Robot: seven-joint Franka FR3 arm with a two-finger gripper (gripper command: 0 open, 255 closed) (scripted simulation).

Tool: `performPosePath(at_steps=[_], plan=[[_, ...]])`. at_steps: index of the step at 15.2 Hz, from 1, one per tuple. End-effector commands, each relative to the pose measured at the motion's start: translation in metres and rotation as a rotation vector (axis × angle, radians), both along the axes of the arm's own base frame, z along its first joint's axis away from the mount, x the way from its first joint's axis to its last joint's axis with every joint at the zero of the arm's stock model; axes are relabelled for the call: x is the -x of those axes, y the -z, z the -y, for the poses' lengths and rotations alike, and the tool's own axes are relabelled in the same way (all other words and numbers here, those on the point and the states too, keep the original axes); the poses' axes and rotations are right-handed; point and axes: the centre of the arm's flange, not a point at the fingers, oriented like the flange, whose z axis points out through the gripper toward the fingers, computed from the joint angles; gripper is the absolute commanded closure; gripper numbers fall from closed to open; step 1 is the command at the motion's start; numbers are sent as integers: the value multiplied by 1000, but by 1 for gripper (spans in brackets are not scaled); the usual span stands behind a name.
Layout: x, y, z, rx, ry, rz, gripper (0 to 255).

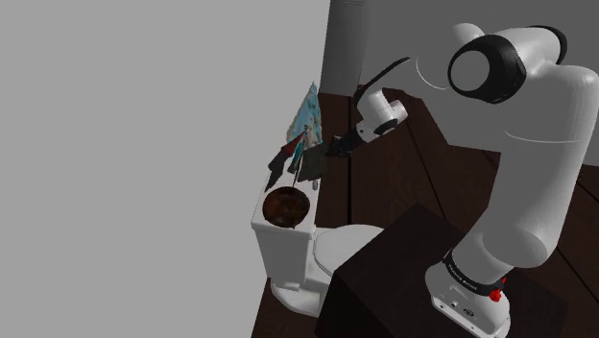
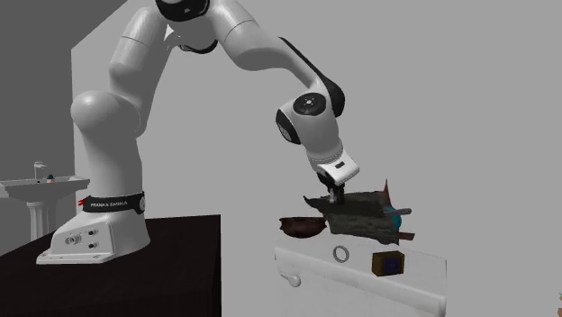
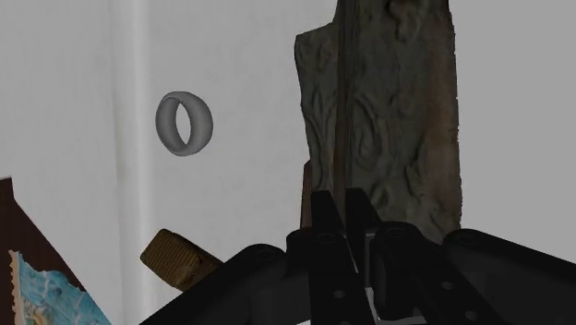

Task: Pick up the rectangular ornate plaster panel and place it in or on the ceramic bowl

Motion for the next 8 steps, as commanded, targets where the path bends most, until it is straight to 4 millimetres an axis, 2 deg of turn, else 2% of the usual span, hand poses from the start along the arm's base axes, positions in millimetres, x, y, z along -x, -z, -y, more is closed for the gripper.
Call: performPosePath(at_steps=[1, 8], plan=[[-1, -11, 0, 0, -1, 0, 255], [-1, -48, 0, 0, -1, 0, 255]])
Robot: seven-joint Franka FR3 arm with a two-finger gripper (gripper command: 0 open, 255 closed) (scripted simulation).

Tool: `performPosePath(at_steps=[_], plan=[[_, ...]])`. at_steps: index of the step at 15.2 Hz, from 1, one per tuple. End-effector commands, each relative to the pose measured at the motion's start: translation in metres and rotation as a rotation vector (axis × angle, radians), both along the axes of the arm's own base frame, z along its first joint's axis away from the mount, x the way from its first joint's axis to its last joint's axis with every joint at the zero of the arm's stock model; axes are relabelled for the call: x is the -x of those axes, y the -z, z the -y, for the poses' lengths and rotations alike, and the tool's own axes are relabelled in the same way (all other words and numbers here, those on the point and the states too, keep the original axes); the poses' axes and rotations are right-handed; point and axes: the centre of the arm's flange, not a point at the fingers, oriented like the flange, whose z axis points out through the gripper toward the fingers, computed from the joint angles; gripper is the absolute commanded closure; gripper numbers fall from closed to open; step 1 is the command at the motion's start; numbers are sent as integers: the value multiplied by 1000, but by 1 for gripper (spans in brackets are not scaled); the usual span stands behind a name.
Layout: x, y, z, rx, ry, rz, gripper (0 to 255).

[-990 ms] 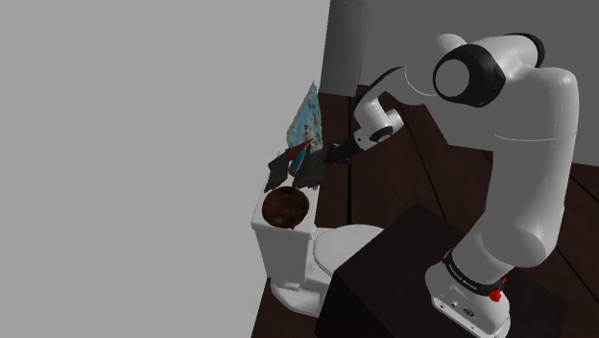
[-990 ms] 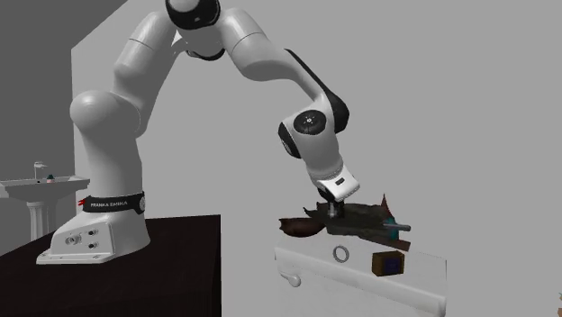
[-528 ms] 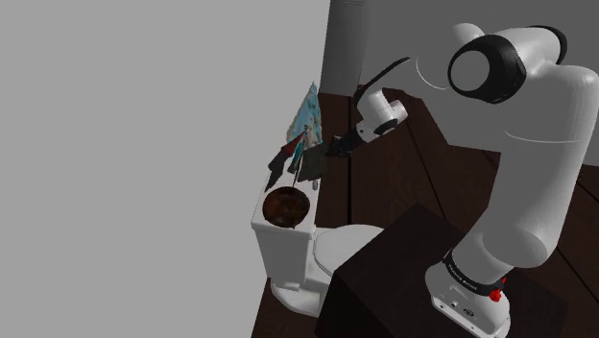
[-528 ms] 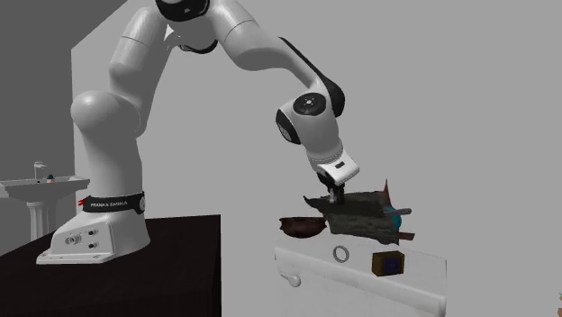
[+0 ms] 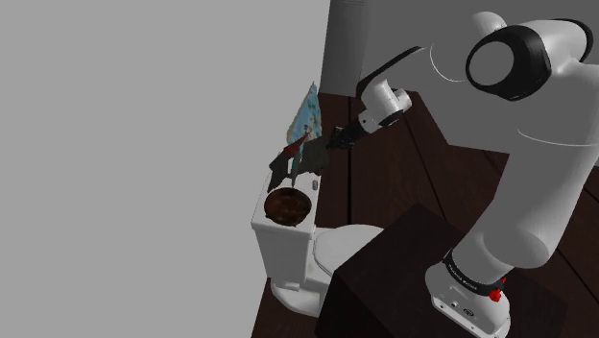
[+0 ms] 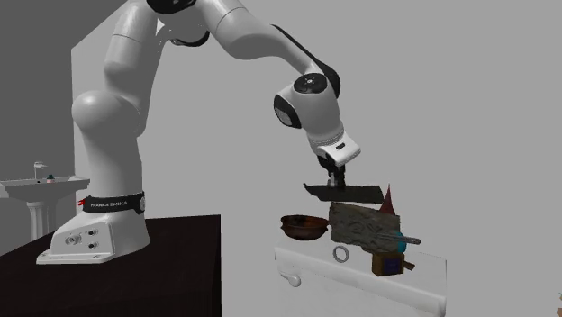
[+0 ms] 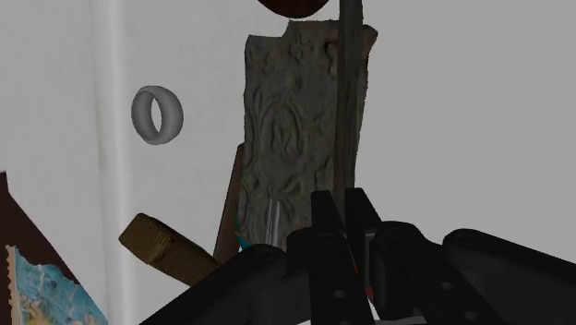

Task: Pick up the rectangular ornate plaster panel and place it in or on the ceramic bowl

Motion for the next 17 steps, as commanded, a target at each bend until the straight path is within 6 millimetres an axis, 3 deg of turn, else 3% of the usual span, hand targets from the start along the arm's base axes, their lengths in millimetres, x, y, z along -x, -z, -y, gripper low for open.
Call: performPosePath(at_steps=[1, 16, 17], plan=[[0, -8, 0, 0, 0, 0, 255], [80, -44, -178, 0, 0, 0, 255], [88, -48, -196, 0, 0, 0, 255]])
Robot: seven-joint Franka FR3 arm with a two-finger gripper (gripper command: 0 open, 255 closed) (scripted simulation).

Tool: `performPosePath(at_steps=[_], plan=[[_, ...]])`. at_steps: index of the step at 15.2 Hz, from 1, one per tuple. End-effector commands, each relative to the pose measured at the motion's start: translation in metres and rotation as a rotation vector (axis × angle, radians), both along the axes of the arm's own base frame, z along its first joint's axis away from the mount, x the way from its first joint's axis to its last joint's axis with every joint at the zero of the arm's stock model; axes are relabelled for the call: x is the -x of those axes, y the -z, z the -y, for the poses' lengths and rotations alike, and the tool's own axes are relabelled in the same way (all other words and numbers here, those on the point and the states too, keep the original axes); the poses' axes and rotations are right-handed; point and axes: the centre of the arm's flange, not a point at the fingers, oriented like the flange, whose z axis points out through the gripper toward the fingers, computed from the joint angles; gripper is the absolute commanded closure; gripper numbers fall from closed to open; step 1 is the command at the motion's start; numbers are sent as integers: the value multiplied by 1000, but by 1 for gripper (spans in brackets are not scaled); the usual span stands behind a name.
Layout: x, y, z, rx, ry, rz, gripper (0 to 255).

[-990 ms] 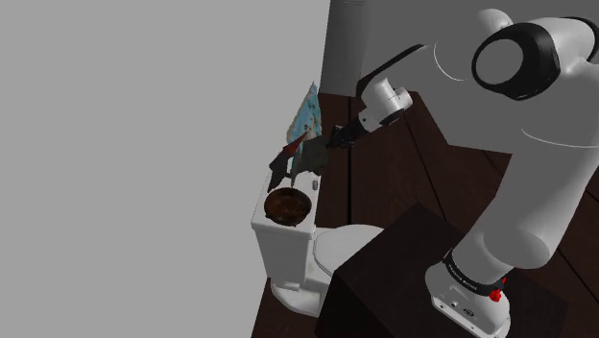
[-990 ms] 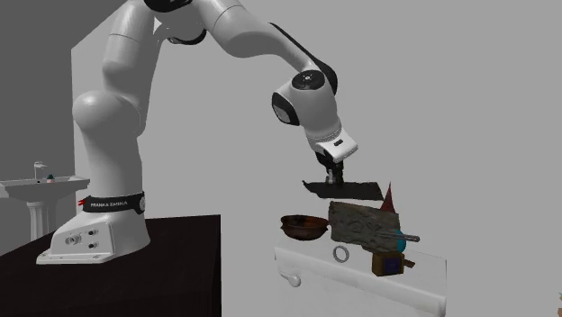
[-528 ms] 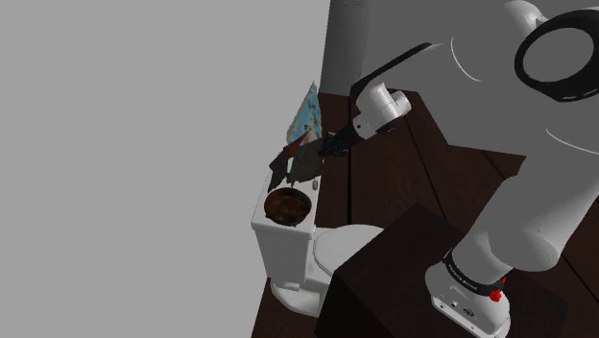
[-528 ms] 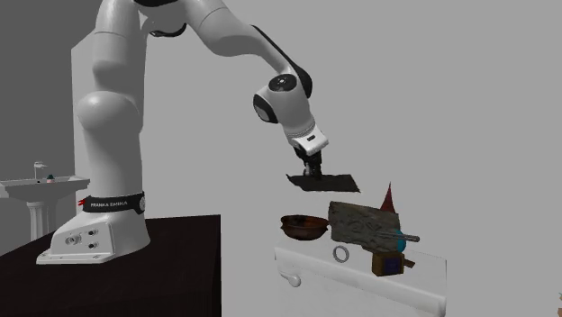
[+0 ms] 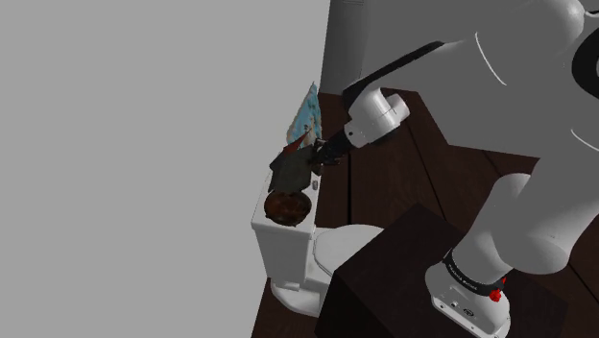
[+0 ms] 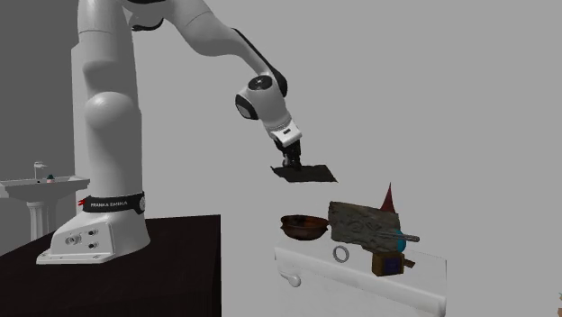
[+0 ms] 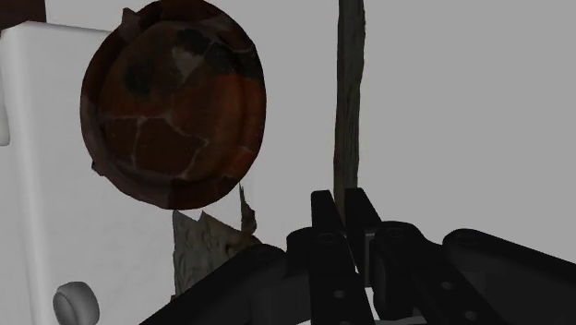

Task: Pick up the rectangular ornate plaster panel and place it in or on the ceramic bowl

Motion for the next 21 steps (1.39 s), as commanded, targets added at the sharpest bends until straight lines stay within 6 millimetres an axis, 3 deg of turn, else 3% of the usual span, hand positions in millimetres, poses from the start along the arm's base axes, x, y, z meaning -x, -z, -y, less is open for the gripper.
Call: performPosePath(at_steps=[1, 21], plan=[[9, 3, -17, 0, 2, 0, 255], [9, 108, -17, 0, 2, 0, 255]])
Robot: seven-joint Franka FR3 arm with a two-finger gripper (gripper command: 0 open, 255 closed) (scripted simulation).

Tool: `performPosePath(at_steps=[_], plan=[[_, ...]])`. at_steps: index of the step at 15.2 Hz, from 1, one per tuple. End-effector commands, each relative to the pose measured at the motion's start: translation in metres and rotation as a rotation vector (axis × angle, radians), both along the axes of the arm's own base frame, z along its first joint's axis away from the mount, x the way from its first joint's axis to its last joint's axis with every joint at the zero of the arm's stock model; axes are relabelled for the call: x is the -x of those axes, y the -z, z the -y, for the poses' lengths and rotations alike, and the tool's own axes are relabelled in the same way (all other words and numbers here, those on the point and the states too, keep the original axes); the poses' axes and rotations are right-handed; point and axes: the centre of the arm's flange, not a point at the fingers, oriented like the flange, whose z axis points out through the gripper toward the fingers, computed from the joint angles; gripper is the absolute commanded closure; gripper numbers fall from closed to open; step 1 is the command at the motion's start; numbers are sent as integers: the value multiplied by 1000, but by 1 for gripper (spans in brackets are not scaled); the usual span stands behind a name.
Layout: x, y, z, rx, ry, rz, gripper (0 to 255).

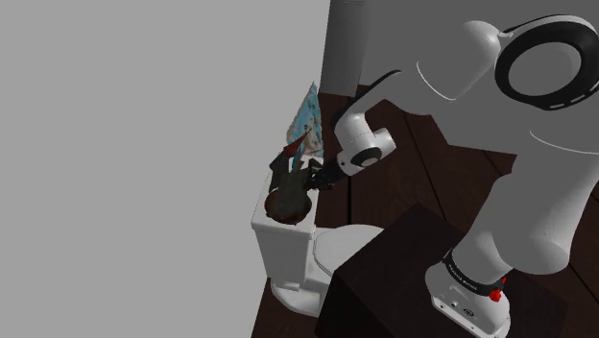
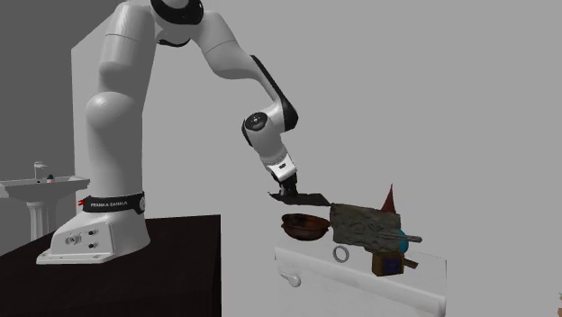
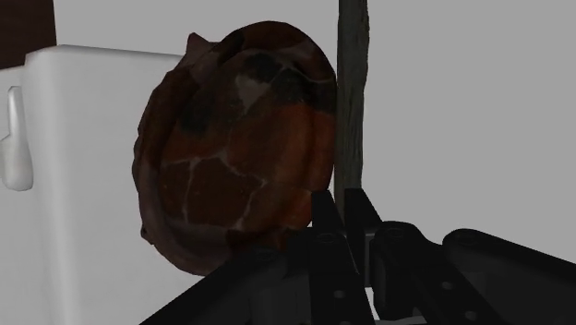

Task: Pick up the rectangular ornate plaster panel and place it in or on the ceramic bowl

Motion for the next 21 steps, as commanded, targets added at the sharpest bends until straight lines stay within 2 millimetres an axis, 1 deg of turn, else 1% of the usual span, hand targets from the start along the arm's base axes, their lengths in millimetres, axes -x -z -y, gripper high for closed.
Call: performPosePath(at_steps=[1, 8, 9, 14, 18, 21], plan=[[0, 5, -1, 0, 1, 0, 255], [0, 5, -1, 0, 1, 0, 255], [0, 5, -1, 0, 1, 0, 0], [0, 5, -1, 0, 1, 0, 0], [24, -31, 25, 0, 1, 0, 0], [24, -31, 24, 0, 1, 0, 0]])
